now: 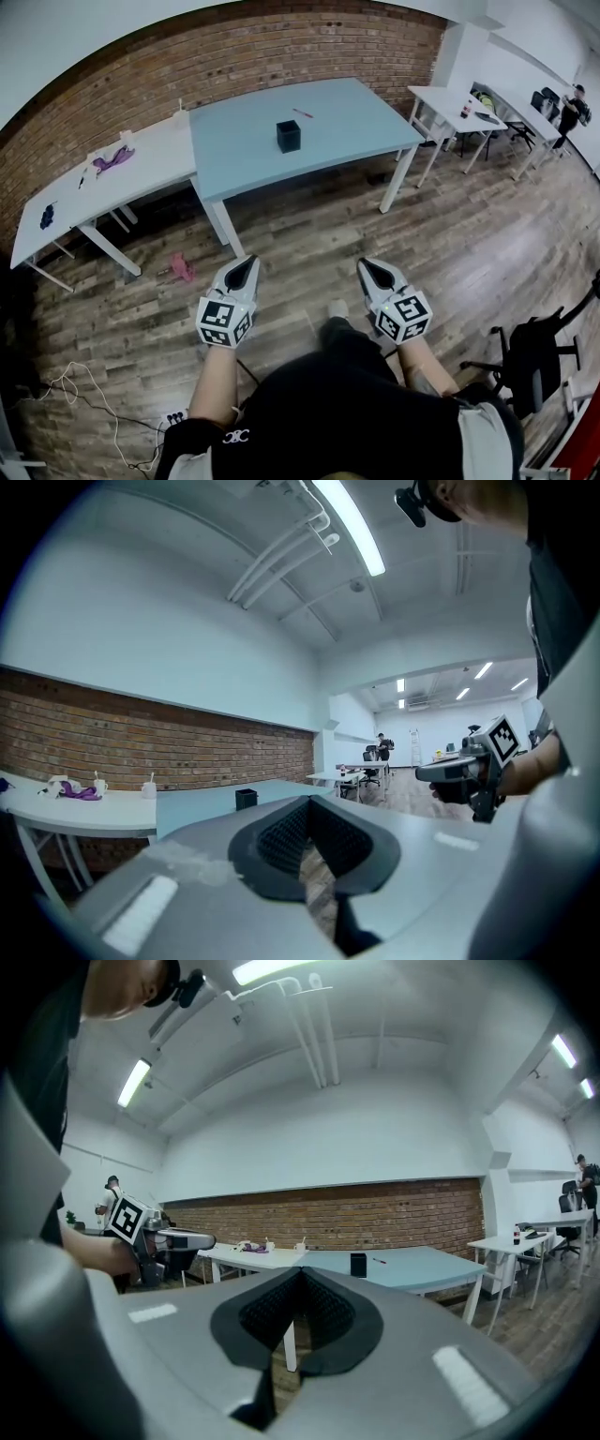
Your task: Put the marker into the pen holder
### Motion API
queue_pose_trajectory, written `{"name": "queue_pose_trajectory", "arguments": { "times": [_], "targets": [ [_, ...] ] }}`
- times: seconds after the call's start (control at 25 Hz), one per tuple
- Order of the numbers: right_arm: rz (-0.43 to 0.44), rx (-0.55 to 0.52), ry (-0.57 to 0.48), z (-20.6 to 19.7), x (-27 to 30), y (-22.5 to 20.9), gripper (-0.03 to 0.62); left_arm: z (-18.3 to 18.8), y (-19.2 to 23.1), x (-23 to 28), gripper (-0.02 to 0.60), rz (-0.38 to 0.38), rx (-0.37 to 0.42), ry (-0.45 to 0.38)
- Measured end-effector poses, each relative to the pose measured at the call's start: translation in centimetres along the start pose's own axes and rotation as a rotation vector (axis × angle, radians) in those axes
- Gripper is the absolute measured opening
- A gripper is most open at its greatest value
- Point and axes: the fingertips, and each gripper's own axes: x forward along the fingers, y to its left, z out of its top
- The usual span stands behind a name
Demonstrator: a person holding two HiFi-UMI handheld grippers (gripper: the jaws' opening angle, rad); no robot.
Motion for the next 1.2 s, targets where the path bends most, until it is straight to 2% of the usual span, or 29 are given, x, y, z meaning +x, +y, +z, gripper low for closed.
{"name": "queue_pose_trajectory", "arguments": {
  "times": [0.32, 0.6, 0.72, 0.92, 1.2],
  "targets": [
    [0.03, -0.009, 0.009, 0.5, 6.7, -5.4, 0.008, -0.1, 3.8, 5.2, 0.006, 0.05, -0.01, 0.016],
    [0.034, 0.014, 0.019, 0.5, 11.4, -9.6, 0.008, -1.2, 5.8, 10.7, 0.006, 0.048, -0.03, 0.056],
    [0.041, 0.023, 0.037, 0.2, 12.9, -11.6, 0.008, -0.8, 6.5, 13.1, 0.006, 0.049, -0.021, 0.063],
    [0.055, 0.034, 0.056, 0.0, 15.9, -15.5, 0.008, 0.1, 8.4, 17.2, 0.006, 0.074, -0.048, 0.063],
    [0.066, 0.073, 0.06, 0.2, 19.7, -21.8, 0.008, 1.3, 9.0, 24.2, 0.006, 0.07, -0.03, 0.096]
  ]
}}
